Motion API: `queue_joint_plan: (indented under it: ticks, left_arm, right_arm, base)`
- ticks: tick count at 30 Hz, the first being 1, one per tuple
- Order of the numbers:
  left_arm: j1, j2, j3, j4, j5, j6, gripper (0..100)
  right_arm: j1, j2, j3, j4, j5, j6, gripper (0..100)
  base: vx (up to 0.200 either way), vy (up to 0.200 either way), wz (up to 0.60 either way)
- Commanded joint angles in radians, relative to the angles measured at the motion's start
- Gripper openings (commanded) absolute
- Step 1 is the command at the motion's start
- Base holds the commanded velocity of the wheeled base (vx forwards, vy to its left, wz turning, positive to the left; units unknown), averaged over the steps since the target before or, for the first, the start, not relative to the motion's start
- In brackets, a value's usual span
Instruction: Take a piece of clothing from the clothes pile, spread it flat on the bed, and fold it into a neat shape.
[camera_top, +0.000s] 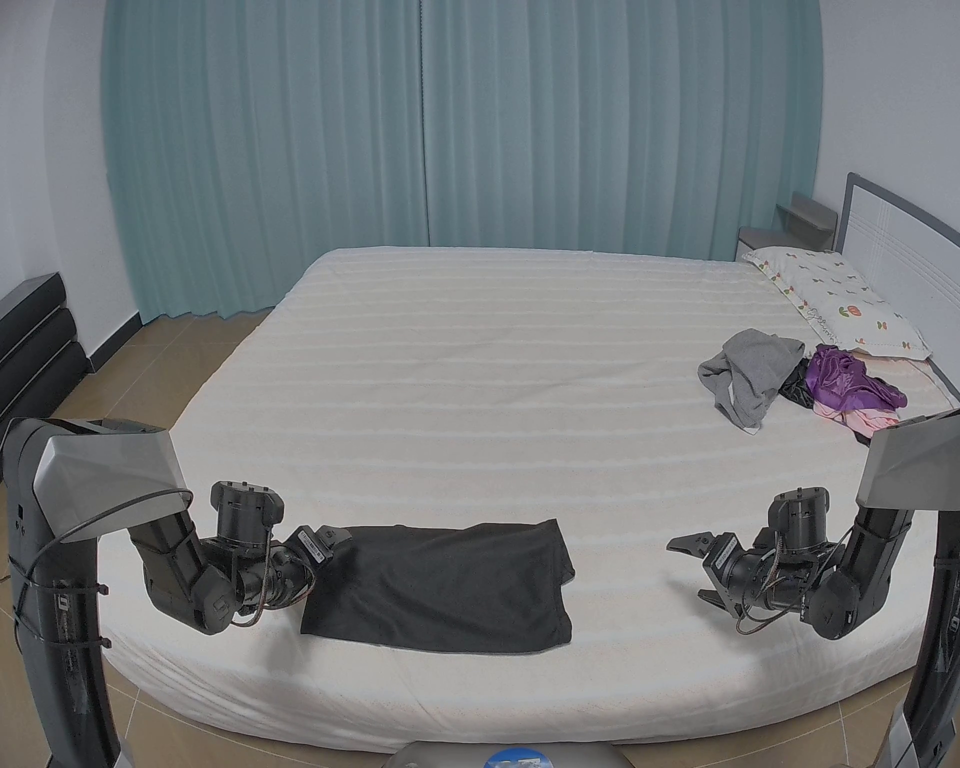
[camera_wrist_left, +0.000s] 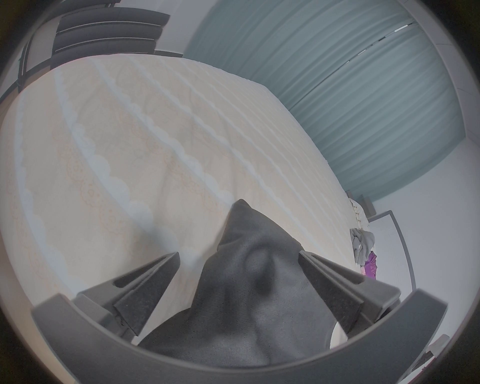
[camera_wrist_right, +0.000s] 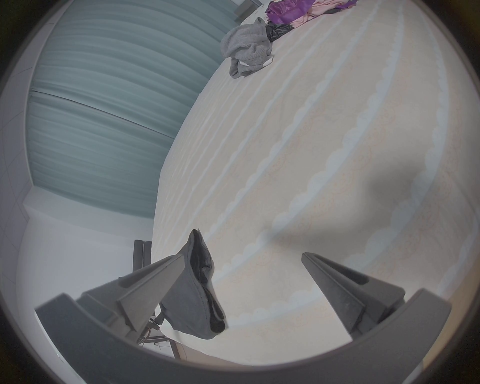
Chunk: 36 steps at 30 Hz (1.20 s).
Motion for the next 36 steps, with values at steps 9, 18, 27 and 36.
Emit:
queue_joint_plan:
  ticks: [9,18,27,36]
  left_arm:
    - [0.006,-0.172,0.063,0.028,-0.003,-0.005,100]
    - [0.0,-0.533,0.152,0.023,0.035,0.002,100]
    - [-0.063,-1.093,0.232,0.207,0.214,0.067,100]
    - [-0.043,-1.617,0.325,0.539,0.294,0.389,100]
  right_arm:
    - [-0.002,-0.197,0.044,0.013,-0.053,-0.006,100]
    - [0.003,-0.685,0.224,0.053,-0.075,-0.066,100]
    - [-0.008,-1.173,0.334,0.237,-0.168,-0.376,100]
    - [-0.065,-1.721,0.267,0.798,-0.153,-0.721,100]
  base:
    - [0.0,0.0,0.0]
    - [0.0,0.0,0.0]
    - [0.0,0.0,0.0]
    - [0.0,0.0,0.0]
